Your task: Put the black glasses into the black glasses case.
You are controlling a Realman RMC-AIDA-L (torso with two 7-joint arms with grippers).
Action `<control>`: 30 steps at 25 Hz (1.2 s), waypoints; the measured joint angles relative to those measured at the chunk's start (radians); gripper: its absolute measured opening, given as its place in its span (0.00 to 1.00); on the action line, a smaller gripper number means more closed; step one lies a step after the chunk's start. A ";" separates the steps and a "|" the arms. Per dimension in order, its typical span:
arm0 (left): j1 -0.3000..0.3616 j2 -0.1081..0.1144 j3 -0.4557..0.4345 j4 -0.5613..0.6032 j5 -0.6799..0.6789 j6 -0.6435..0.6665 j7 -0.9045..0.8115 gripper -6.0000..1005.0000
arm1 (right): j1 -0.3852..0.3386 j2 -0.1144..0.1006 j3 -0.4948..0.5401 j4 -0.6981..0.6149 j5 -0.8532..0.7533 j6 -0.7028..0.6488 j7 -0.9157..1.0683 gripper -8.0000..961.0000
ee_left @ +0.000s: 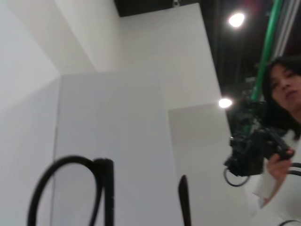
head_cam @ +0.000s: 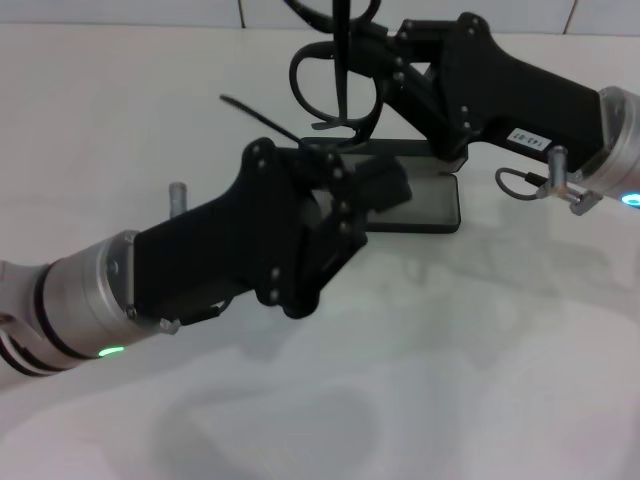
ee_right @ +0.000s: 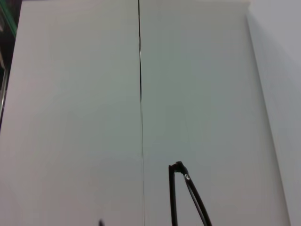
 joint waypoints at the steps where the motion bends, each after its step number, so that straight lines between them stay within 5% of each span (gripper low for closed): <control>1: 0.000 0.000 0.000 -0.005 -0.011 -0.001 0.000 0.06 | 0.001 0.000 -0.007 0.000 -0.003 0.010 -0.001 0.06; 30: -0.009 0.007 0.000 -0.070 -0.100 -0.043 -0.053 0.06 | -0.004 0.000 -0.093 -0.050 -0.001 0.084 -0.016 0.05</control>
